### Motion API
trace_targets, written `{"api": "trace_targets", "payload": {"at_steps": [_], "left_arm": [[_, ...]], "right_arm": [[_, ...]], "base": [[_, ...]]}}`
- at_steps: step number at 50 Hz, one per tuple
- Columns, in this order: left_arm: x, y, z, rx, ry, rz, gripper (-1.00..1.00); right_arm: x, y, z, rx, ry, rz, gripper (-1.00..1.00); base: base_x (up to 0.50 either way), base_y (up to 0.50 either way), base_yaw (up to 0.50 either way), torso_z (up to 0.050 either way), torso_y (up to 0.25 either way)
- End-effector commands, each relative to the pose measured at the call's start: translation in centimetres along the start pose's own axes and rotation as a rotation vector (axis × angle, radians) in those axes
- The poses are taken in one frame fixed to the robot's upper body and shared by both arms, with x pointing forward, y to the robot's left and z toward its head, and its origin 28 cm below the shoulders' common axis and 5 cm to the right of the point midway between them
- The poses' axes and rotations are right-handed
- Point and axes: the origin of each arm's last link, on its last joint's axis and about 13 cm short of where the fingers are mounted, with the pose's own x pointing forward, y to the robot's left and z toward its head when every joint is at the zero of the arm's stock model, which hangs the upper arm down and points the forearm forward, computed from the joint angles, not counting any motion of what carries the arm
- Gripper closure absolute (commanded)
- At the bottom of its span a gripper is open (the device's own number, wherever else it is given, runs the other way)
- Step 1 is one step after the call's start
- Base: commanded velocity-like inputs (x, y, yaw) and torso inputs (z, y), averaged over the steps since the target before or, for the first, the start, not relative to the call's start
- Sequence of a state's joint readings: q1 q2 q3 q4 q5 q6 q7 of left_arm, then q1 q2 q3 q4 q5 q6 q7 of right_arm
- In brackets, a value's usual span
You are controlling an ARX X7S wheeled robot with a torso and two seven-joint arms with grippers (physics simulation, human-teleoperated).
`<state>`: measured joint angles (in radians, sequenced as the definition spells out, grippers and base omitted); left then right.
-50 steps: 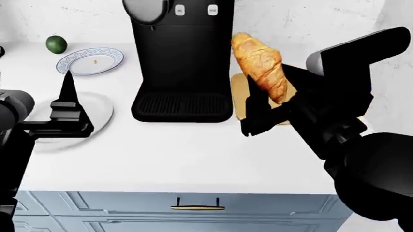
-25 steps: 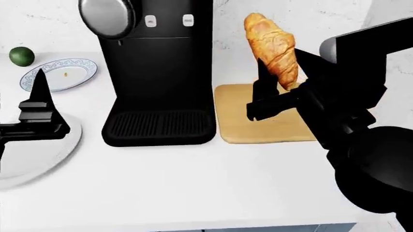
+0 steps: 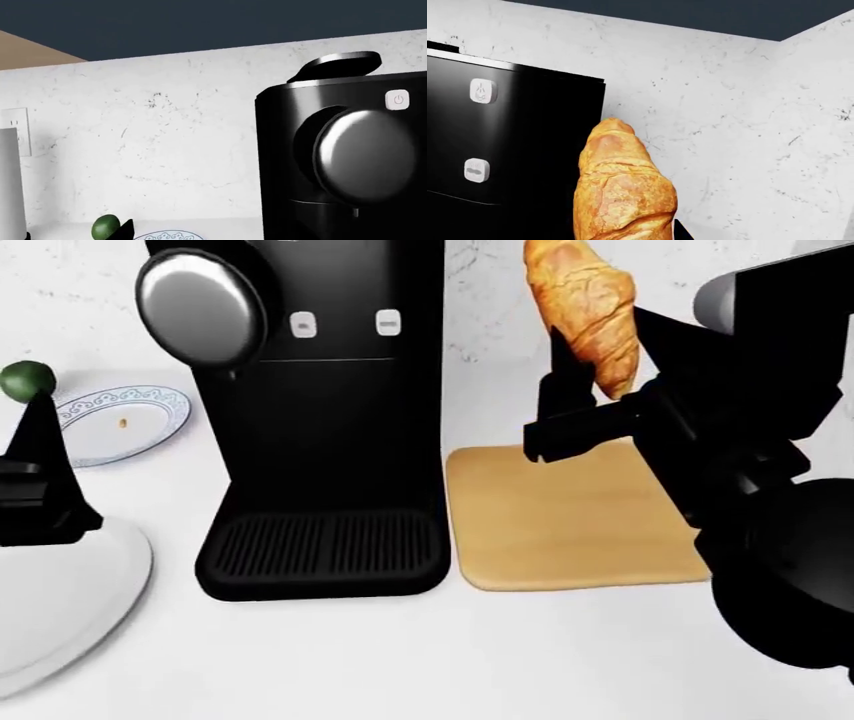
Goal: From the different types of pastries on the counter, select a croissant and place it on the cutting board. Then retrieve a jar of jam from the cabinet and place it alongside the croissant on the cutting board.
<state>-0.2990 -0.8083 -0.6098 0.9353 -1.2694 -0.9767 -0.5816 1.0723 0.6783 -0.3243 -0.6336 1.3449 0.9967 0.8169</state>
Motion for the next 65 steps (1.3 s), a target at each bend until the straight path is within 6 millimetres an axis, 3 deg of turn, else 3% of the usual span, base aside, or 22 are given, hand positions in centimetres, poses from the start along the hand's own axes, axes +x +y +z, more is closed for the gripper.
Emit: {"api": "trace_targets", "payload": {"at_steps": [1,16,40,65], "left_arm": [[-0.4,0.4,0.0,-0.026,0.022,-0.042,-1.00],[0.0,0.6,0.2,-0.019,0.072,-0.076,-1.00],[0.4,0.6,1.2,-0.007,0.048,-0.081,-1.00],[0.1,0.5,1.6,-0.008,0.036,-0.088,-1.00]], "right_arm": [[-0.1,-0.2,0.0,-0.015,0.005,-0.002,1.00],[-0.4,-1.3,-0.7,-0.050,0.089,-0.022,1.00],[-0.8,-1.3,-1.0,-0.063,0.102,-0.012,1.00],[-1.3,-2.0,-0.3,-0.032,0.089,-0.053,1.00]], "base": [[0.00,0.00,0.00,0.050,0.033],[0.00,0.00,0.00,0.050,0.033],[0.04,0.00,0.00,0.050,0.024],[0.13,0.09,0.00,0.000,0.000]]}}
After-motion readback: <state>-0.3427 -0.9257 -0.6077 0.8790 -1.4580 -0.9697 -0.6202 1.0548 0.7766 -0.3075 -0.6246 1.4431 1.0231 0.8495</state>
